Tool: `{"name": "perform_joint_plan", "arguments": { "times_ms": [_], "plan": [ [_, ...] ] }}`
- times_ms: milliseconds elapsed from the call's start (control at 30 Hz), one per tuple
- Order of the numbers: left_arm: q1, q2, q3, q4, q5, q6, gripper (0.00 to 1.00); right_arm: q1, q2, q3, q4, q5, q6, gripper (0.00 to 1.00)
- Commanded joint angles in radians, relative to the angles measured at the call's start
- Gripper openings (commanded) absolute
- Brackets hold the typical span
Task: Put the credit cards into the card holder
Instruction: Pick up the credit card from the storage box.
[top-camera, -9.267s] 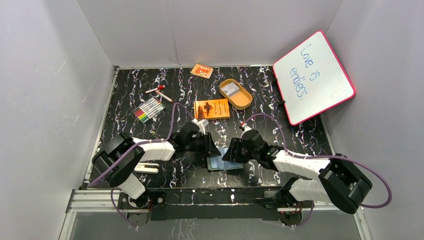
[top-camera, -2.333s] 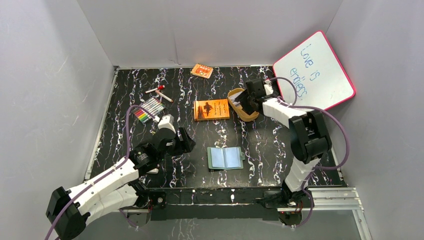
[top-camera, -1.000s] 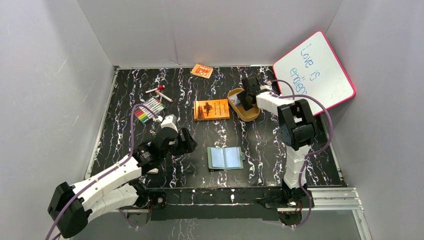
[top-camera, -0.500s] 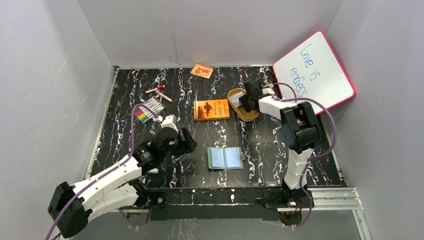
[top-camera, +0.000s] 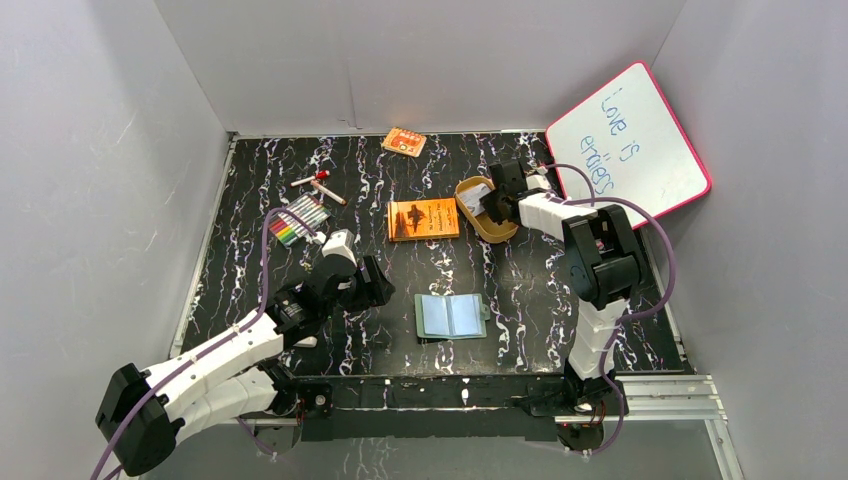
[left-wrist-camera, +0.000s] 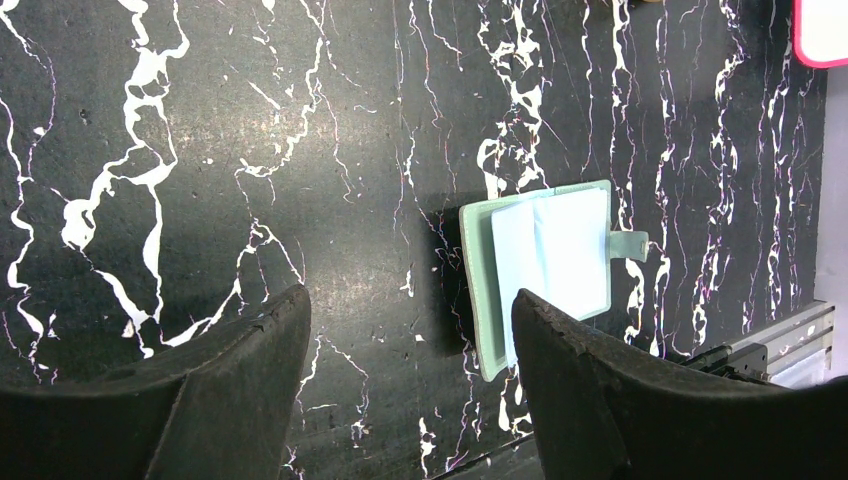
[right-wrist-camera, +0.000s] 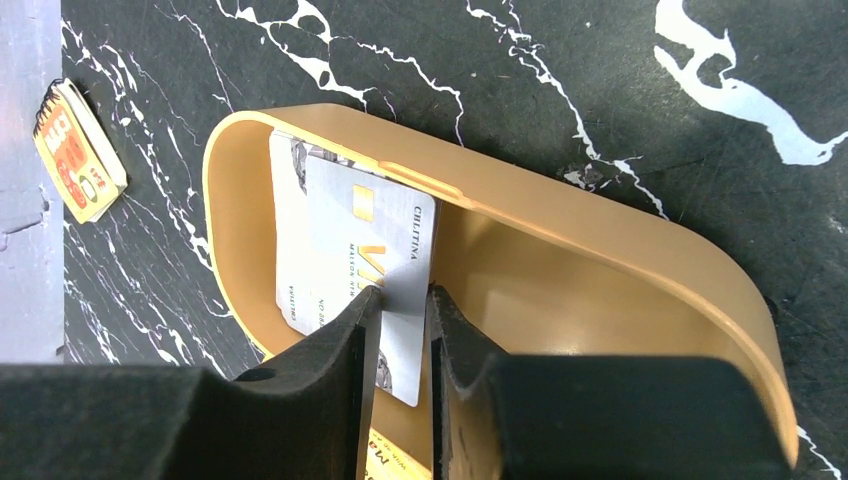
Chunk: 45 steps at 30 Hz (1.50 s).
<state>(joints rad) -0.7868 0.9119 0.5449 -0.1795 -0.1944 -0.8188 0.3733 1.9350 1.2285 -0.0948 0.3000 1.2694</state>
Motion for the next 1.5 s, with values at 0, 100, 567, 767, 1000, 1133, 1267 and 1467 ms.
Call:
{"name": "perform_joint_plan", "arguments": {
  "times_ms": [0, 100, 567, 767, 1000, 1133, 1267, 1467],
  "plan": [
    [0.004, -0.012, 0.008, 0.013, 0.003, 0.001, 0.71, -0.004, -0.029, -0.008, -0.014, -0.003, -0.032, 0.27],
    [0.004, -0.006, 0.010, 0.014, 0.003, 0.003, 0.71, -0.004, -0.042, -0.018, -0.003, -0.001, -0.039, 0.24],
    [0.003, 0.007, 0.016, 0.026, 0.009, 0.002, 0.71, -0.004, -0.111, -0.046, 0.026, -0.015, -0.065, 0.01],
    [0.003, 0.008, 0.025, 0.022, 0.006, 0.006, 0.71, -0.004, -0.151, -0.045, 0.024, -0.007, -0.067, 0.00],
    [0.003, 0.008, 0.039, 0.015, -0.010, 0.013, 0.71, -0.004, -0.202, -0.018, 0.019, -0.002, -0.105, 0.00],
    [0.004, 0.003, 0.050, 0.007, -0.016, 0.014, 0.71, -0.004, -0.229, -0.008, 0.014, 0.001, -0.129, 0.00],
    [0.004, -0.007, 0.055, -0.005, -0.020, 0.013, 0.71, -0.004, -0.282, -0.003, 0.008, -0.003, -0.180, 0.00],
    [0.004, -0.046, 0.057, -0.036, -0.042, 0.013, 0.71, -0.004, -0.439, -0.022, 0.048, -0.192, -0.463, 0.00]
  ]
}}
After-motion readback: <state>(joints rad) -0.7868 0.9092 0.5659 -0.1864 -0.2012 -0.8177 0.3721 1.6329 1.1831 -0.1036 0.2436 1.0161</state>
